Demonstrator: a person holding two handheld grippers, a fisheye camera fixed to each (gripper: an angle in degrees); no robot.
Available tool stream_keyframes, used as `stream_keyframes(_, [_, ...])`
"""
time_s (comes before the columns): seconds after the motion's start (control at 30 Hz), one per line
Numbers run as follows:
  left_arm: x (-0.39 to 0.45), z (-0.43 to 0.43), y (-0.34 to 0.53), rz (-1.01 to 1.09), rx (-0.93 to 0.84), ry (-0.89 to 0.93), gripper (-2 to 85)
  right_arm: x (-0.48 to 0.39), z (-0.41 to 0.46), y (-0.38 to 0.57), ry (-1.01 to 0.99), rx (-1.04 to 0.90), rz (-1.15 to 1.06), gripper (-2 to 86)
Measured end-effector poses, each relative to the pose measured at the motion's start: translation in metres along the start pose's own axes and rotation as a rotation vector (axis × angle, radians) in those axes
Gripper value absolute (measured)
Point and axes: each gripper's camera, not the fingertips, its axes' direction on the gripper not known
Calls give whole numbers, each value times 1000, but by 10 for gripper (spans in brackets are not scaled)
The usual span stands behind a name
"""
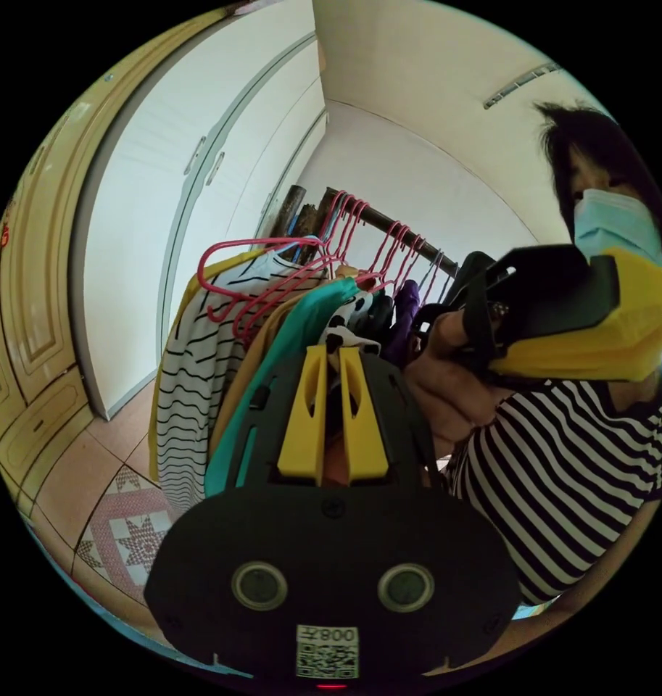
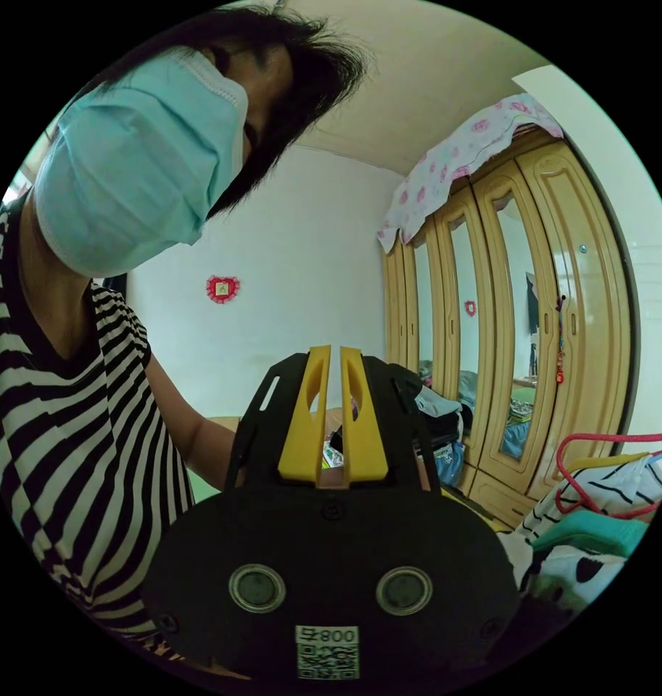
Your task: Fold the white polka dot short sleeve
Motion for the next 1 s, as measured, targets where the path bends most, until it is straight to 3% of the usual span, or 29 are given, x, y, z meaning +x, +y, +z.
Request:
stream_keyframes(0.37, [13,-87,-9,-77,77,-56,20,7,41,-29,-12,4,-18,19])
stream_keyframes(0.7, [13,-208,42,-410,345,-77,5,14,84,-69,48,5,-13,19])
stream_keyframes(0.8, [18,-256,85,-554,512,-71,2,17,102,-81,66,-15,-17,19])
stream_keyframes(1.0, [75,-333,98,-596,569,-213,0,31,157,-101,27,-88,32,19])
